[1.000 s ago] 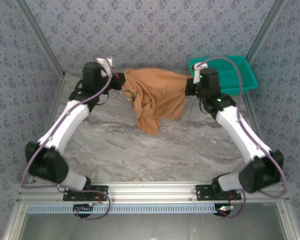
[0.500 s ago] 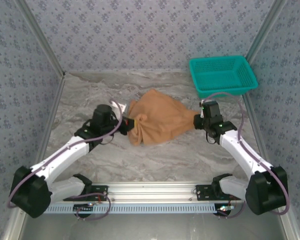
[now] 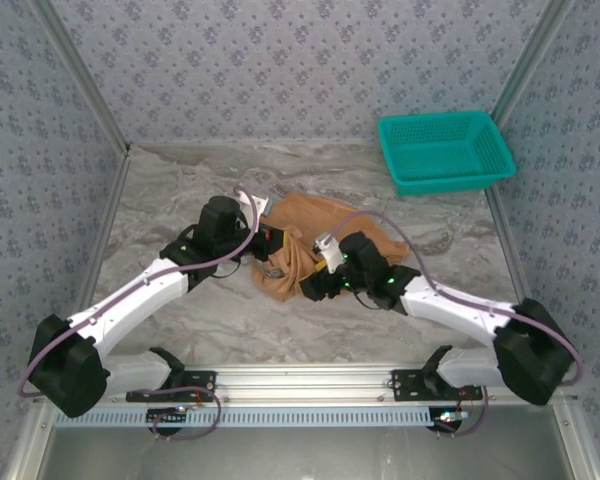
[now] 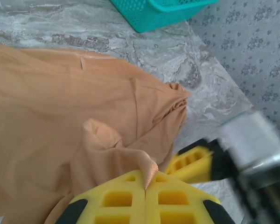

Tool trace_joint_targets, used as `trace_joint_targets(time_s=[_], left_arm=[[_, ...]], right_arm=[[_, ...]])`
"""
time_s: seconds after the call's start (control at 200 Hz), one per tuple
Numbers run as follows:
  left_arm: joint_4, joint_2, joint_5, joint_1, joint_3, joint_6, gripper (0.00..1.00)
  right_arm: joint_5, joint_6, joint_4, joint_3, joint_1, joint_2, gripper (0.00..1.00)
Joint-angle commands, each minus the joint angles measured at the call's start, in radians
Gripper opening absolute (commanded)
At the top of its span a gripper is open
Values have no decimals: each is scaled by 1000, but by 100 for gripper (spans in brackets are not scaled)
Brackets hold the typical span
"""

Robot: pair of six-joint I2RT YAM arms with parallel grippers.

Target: Fold the inside-out t-shirt

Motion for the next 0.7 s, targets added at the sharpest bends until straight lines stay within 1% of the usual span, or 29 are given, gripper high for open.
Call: trace_joint_targets(time_s=[0.0,0.04,0.125,0.155,0.19,0.245,0.29,0.36,0.41,0.475,0.505,0.52,0.605,0.645,0.695], left_arm=[[-4,-1,7,1,27,-9,0],[-12,-4,3,1,29,0,0],[-32,-16,-13,8,30,10,0],[-32,-19,-13,10,26,8,0],[-31,-23,-13,16,22,9,0],[-36,-26,-21,27,17,10,0],[-37,-29,-32,37,13,7,0],[-52,-36,-79,57,9,0,0],[-79,-36,-152,67,11,8,5],[-121,-24,-277,68,21,27,8],[-132,-12,-325,69,28,35,10],[-135,-3,-340,70,31,40,10],[-164,54,-412,71,67,56,15],[-187,80,-449,70,91,50,22],[-224,106,-495,69,117,37,33]], right_arm=[[97,25,177,-9,6,94,71],[116,32,173,1,4,129,66],[166,15,161,21,-16,173,45],[153,10,170,20,-24,180,38],[136,10,177,17,-35,179,26],[98,11,180,8,-49,161,12],[93,3,165,1,-55,133,0],[90,-21,101,-9,-72,71,0],[45,-41,49,-17,-91,15,0],[-55,-52,7,-25,-128,-47,0],[-127,-51,4,-33,-142,-76,0],[-169,-46,9,-39,-156,-94,0],[-301,24,79,-61,-193,-137,0],[-343,66,128,-70,-210,-144,0],[-362,113,171,-73,-225,-144,0]])
